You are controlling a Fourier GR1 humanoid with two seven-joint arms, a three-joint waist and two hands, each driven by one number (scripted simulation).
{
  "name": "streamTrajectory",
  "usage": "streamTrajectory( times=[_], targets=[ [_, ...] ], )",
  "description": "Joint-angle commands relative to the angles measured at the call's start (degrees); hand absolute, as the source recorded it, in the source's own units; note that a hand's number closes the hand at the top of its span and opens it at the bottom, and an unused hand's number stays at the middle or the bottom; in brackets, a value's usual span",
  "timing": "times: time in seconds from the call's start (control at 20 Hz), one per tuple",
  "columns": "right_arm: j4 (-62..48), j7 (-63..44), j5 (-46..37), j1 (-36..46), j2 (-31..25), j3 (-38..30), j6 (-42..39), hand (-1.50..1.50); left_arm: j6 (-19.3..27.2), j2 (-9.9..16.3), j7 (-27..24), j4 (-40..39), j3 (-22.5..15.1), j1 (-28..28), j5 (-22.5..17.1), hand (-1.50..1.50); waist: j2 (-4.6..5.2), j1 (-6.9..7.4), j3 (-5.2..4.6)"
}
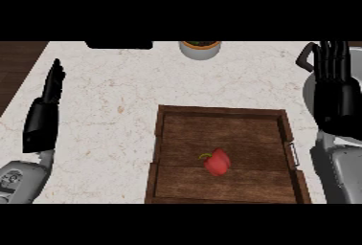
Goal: Pick the bell pepper from the tray and place it in the pot
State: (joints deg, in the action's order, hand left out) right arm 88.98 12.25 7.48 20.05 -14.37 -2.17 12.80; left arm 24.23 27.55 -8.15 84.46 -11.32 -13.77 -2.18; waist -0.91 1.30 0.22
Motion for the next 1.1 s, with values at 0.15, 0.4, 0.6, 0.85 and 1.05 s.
streamTrajectory(
  times=[0.15,0.4,0.6,0.85,1.05],
  targets=[
    [-2.5,1.4,-1.8,9.9,-3.5,14.6,-18.6,1.5,-2.1,-4.6,5.1,1.8,0.4,-1.9,-6.2,0.0,1.67,3.9,-0.31],
    [-9.4,11.4,-16.1,15.8,-8.8,23.3,-23.2,-1.5,-6.0,-6.6,10.9,1.3,1.2,-3.2,-12.8,0.0,2.74,5.0,-0.23],
    [-17.7,28.6,-12.1,16.1,-8.4,23.4,-31.5,-1.5,-7.4,-5.0,12.7,3.5,2.8,-0.3,-14.8,0.0,1.95,3.24,-0.07],
    [-22.8,38.4,-15.4,22.3,-10.2,23.7,-37.8,-1.5,-4.6,-4.2,17.7,6.2,4.6,-0.8,-14.0,0.0,1.06,0.47,-0.15],
    [-20.7,31.2,-18.7,28.9,-13.7,27.0,-42.9,-1.5,-5.3,-4.9,16.9,1.7,5.8,-2.9,-14.2,0.0,1.06,-0.68,-0.26]
  ],
)
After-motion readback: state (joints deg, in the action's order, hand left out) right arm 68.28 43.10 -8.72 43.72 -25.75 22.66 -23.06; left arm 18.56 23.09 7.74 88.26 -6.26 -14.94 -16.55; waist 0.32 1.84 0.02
